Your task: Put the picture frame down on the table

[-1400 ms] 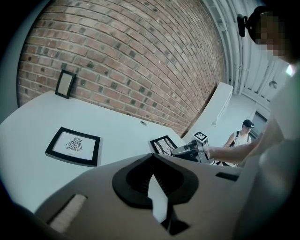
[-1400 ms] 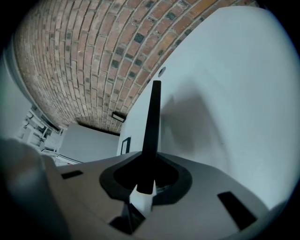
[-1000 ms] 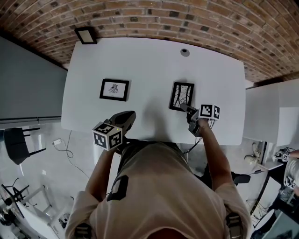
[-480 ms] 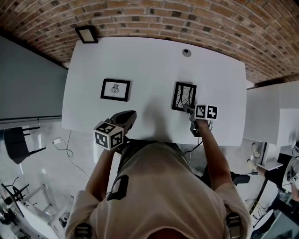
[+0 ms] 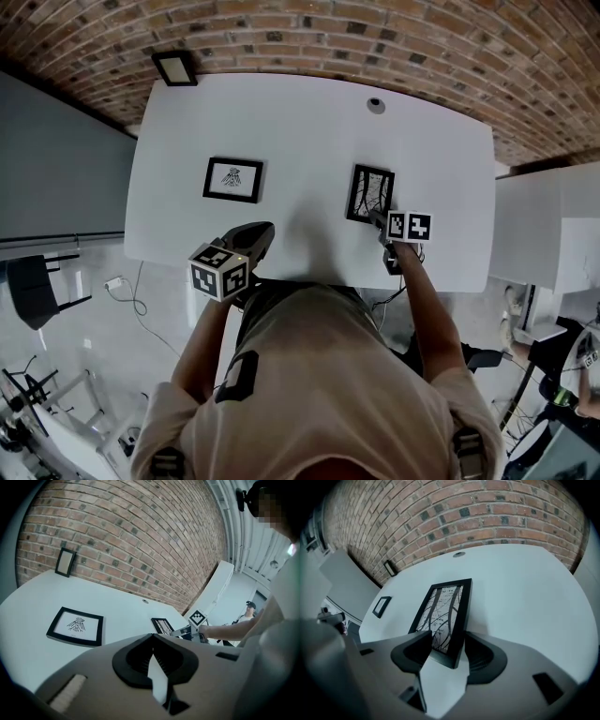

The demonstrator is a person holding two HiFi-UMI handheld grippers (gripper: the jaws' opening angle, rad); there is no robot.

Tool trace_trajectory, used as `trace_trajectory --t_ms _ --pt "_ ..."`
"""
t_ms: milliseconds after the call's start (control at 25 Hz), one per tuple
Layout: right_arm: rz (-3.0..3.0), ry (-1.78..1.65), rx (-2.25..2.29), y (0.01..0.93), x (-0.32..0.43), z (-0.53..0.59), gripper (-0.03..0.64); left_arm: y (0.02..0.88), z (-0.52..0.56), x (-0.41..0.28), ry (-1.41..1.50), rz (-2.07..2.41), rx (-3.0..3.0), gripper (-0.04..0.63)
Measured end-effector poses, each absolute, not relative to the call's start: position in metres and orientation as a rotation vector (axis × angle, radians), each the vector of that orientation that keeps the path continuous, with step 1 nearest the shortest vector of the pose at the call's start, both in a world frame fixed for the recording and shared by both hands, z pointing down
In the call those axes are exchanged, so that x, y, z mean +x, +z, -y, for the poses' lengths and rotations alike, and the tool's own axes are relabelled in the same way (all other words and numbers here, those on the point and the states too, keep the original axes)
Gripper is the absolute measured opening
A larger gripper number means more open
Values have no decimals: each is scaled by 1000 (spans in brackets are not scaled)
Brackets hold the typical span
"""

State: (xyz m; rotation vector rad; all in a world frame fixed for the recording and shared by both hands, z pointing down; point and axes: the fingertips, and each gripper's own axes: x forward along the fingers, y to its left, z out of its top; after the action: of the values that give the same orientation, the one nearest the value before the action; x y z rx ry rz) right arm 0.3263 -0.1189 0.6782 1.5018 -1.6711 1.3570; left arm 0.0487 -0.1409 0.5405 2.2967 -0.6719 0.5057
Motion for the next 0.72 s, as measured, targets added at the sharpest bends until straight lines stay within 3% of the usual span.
trace_trajectory --t_ms 720 --pt "1664 1256 1530 676 323 118 210 539 139 42 495 685 2298 5"
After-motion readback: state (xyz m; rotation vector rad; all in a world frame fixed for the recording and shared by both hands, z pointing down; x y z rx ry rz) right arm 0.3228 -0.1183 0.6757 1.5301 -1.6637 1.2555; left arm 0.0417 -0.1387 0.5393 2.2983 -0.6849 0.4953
